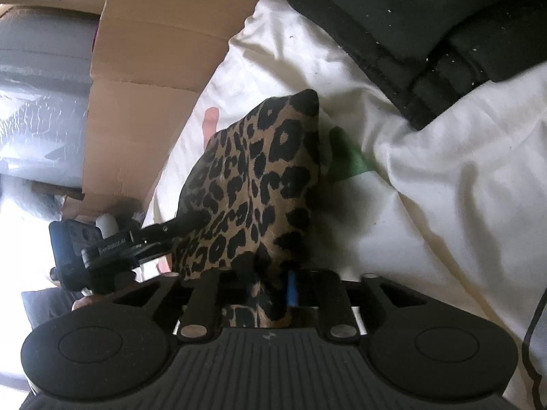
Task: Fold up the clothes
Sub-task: 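Grasp the folded leopard-print skirt with both tools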
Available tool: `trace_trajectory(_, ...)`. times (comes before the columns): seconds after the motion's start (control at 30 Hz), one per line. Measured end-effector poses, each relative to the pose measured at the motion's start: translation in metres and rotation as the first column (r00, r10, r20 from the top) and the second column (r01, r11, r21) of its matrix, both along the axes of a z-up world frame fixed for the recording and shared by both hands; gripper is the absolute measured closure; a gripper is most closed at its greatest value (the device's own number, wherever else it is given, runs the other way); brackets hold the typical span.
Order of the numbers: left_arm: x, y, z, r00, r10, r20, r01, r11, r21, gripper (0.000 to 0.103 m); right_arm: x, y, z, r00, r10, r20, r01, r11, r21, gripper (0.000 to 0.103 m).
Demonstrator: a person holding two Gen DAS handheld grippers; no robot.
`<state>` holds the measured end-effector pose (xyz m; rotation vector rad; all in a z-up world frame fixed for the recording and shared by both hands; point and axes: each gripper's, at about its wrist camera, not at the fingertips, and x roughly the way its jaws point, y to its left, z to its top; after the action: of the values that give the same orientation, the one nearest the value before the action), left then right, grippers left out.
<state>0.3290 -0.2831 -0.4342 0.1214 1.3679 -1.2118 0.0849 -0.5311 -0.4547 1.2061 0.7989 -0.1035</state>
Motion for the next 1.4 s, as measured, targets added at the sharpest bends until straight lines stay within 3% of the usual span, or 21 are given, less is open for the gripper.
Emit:
trace_trajectory(0.07, 0.002, -0.003, -0.002, 1.0, -0.013, -0.028, 0.012, 1.0, -0.01, 0.03, 0.001, -0.002, -0.004, 1.0, -0.015, 0.004, 0.015, 1.0, 0.01, 0.075)
trace_trajectory(0.17, 0.005, -0.008, -0.005, 0.997, -0.019, -0.07, 0.017, 1.0, -0.023, 0.027, 0.005, -0.003, -0.012, 0.999, -0.044, 0.018, 0.043, 0.998, 0.042, 0.075)
trace_trajectory(0.3, 0.002, -0.017, -0.005, 0.997, -0.047, -0.06, 0.046, 0.999, -0.017, 0.042, 0.012, -0.003, -0.019, 0.997, -0.07, 0.022, 0.069, 0.996, 0.062, 0.076)
trace_trajectory(0.47, -0.002, -0.021, 0.003, 0.996, -0.075, -0.038, 0.076, 0.997, 0.01, 0.062, 0.017, -0.003, -0.017, 0.998, -0.065, -0.008, 0.065, 0.997, 0.04, 0.091)
trace_trajectory(0.57, -0.005, -0.021, 0.01, 0.997, -0.08, -0.018, 0.08, 0.997, 0.006, 0.07, 0.023, -0.003, -0.008, 0.999, -0.049, -0.016, 0.049, 0.999, 0.005, 0.094)
trace_trajectory(0.73, -0.009, -0.009, 0.022, 0.998, -0.059, 0.0, 0.059, 0.997, -0.039, 0.074, 0.022, -0.002, 0.004, 0.999, -0.039, 0.006, 0.039, 0.999, -0.034, 0.096)
trace_trajectory(1.07, -0.019, 0.026, 0.076, 0.998, 0.04, 0.039, -0.034, 0.99, -0.139, 0.076, 0.03, 0.0, 0.048, 0.997, 0.003, 0.082, 0.006, 0.994, -0.111, 0.096)
trace_trajectory(1.4, -0.038, 0.062, 0.152, 0.977, 0.191, 0.093, -0.163, 0.955, -0.249, 0.077, 0.043, 0.005, 0.131, 0.979, 0.083, 0.184, -0.035, 0.967, -0.253, 0.096)
